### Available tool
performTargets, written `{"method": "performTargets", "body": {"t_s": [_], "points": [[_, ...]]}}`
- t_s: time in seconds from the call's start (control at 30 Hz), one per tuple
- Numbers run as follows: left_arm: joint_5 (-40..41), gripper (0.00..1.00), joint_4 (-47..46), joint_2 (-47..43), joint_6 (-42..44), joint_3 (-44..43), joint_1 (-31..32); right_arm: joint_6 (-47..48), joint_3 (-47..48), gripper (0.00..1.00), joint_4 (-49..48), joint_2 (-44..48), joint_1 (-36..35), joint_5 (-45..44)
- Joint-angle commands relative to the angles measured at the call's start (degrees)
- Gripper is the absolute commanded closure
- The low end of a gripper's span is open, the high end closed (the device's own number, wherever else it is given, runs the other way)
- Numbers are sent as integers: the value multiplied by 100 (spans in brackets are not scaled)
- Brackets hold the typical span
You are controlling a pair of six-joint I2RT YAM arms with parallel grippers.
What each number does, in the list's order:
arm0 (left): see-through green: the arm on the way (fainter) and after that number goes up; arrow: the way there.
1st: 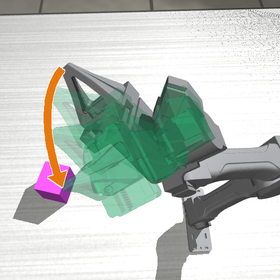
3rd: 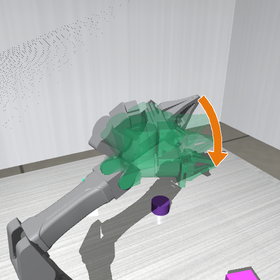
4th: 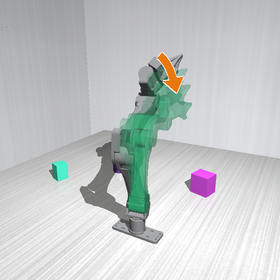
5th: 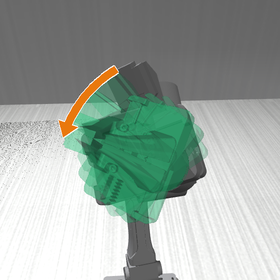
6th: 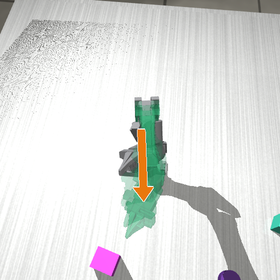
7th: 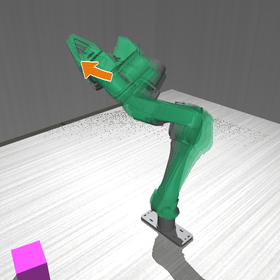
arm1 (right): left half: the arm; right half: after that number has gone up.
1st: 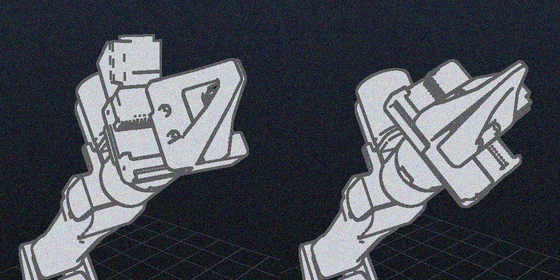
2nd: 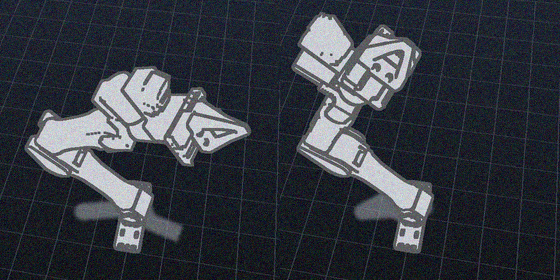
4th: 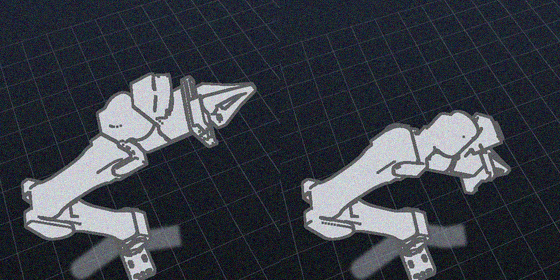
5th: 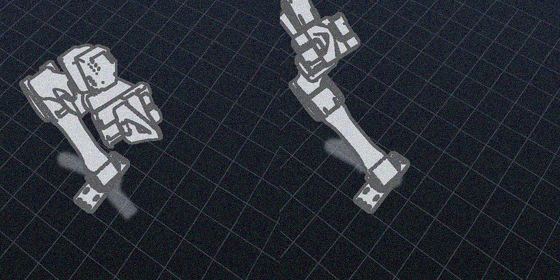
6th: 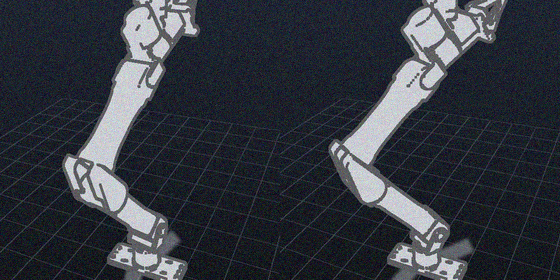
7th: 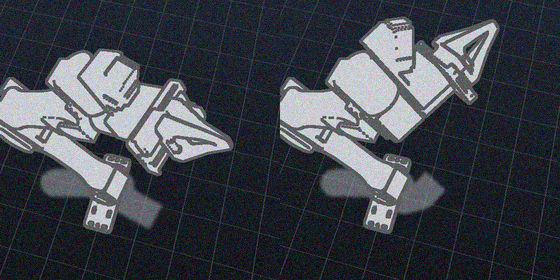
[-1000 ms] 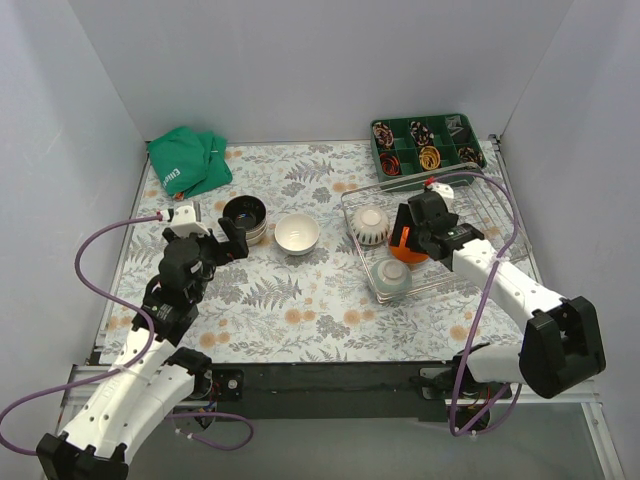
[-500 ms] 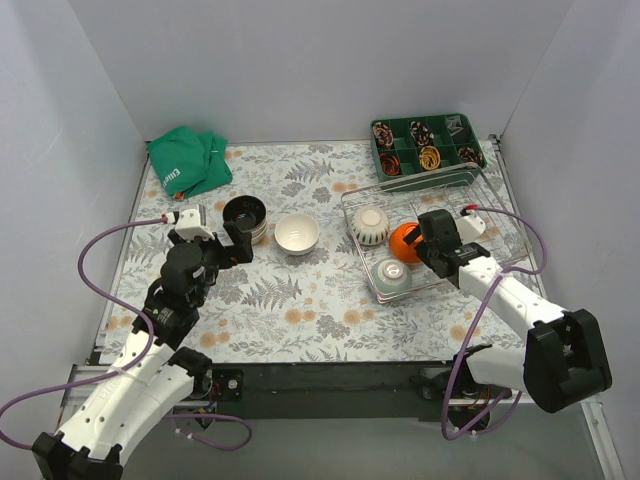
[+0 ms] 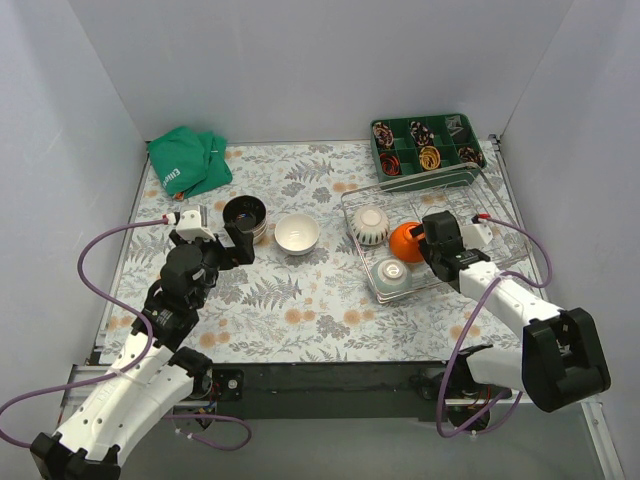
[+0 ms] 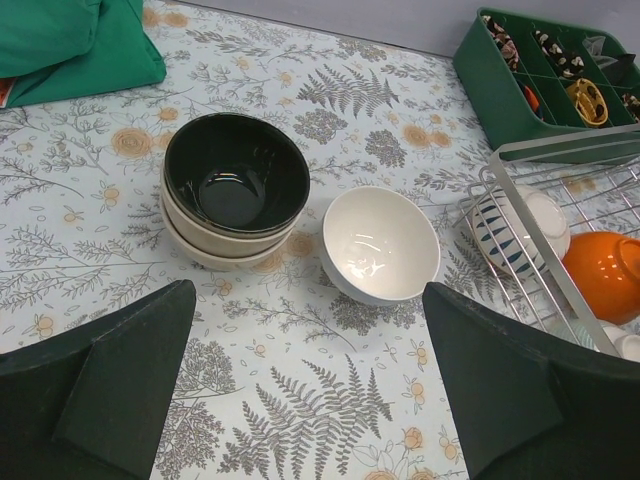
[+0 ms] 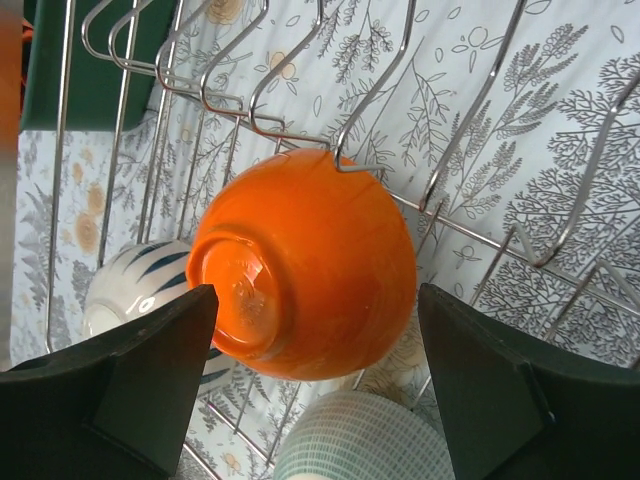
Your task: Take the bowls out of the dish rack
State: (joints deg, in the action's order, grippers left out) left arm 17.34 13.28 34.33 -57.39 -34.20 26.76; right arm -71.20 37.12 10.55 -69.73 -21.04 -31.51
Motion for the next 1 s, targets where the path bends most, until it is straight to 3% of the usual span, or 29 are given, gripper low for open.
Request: {"method": "performTargets", "body": {"t_s": [0.0,0.97], "points": [[41,2,-89,-75,87,62,48,-228,-196,12,-825,-137,117,-49],[32,2,-97,-66,122,80,75,-650,-750,7,-1511,-708,478,944]]}}
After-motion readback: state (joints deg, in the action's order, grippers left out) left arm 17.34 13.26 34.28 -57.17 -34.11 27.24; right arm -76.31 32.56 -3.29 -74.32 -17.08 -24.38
